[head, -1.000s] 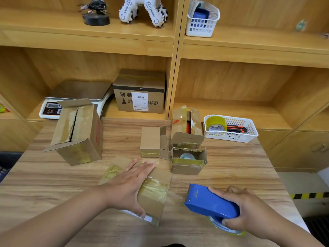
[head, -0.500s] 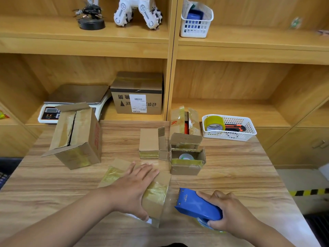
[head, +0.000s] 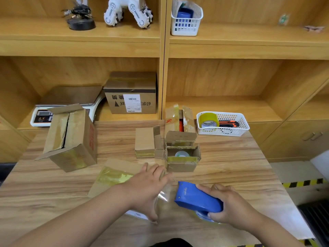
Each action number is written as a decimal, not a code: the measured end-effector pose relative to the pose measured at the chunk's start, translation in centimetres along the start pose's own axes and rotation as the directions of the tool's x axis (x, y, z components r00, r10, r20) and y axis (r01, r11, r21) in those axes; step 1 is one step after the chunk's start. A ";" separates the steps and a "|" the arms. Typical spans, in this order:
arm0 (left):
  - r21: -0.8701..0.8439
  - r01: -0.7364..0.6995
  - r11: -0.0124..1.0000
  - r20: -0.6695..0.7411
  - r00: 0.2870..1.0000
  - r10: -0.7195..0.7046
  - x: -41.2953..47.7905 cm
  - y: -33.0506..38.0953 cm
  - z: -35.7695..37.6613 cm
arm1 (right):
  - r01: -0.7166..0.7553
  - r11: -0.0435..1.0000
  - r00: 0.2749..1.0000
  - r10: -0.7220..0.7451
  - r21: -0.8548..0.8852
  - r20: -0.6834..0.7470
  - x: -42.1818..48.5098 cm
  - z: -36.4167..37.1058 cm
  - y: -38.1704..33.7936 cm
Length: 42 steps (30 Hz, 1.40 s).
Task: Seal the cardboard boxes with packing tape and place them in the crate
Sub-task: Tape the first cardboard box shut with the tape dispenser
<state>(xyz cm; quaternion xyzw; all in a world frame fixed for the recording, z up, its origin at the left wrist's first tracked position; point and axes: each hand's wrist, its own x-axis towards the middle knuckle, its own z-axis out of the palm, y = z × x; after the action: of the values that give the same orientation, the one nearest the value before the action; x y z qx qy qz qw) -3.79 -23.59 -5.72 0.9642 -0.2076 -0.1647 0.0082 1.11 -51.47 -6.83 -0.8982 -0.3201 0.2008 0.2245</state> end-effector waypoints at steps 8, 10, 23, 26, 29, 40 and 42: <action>-0.434 0.016 0.901 -0.136 0.987 -0.083 -4.4 -3.9 -3.0 | 0.079 0.997 0.996 -0.079 0.001 -0.033 0.6 -6.3 -3.9; -0.517 0.029 0.855 -0.114 0.988 -0.103 -5.5 -4.5 -2.9 | 0.089 0.996 0.996 -0.089 -0.017 -0.005 1.4 -7.0 -5.3; -0.763 0.147 0.629 -0.027 0.965 -0.259 -11.1 -9.3 -0.1 | 0.233 0.918 0.971 -0.203 -0.322 0.123 7.6 -3.0 -14.5; -0.731 0.157 0.664 -0.113 0.932 -0.346 -10.7 -9.2 0.8 | 0.238 0.904 0.970 -0.204 -0.355 0.131 8.7 -2.5 -16.3; -0.684 0.165 0.711 -0.149 0.922 -0.358 -10.6 -9.9 2.2 | 0.252 0.888 0.966 -0.211 -0.384 0.146 9.5 -2.0 -17.7; -0.712 0.155 0.685 -0.141 0.924 -0.355 -11.4 -12.4 4.0 | 0.294 0.879 0.954 -0.246 -0.375 0.171 10.1 -2.7 -19.4; -0.717 0.148 0.681 -0.141 0.926 -0.350 -11.3 -12.5 4.1 | 0.301 0.877 0.951 -0.250 -0.374 0.180 9.3 -3.6 -18.3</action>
<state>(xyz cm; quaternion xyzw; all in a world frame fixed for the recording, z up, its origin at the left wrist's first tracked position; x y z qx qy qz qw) -9.84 -7.39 -7.08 0.9219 0.0072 -0.0985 0.3745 0.76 -33.59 3.83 -0.8556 -0.4923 0.1541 0.0435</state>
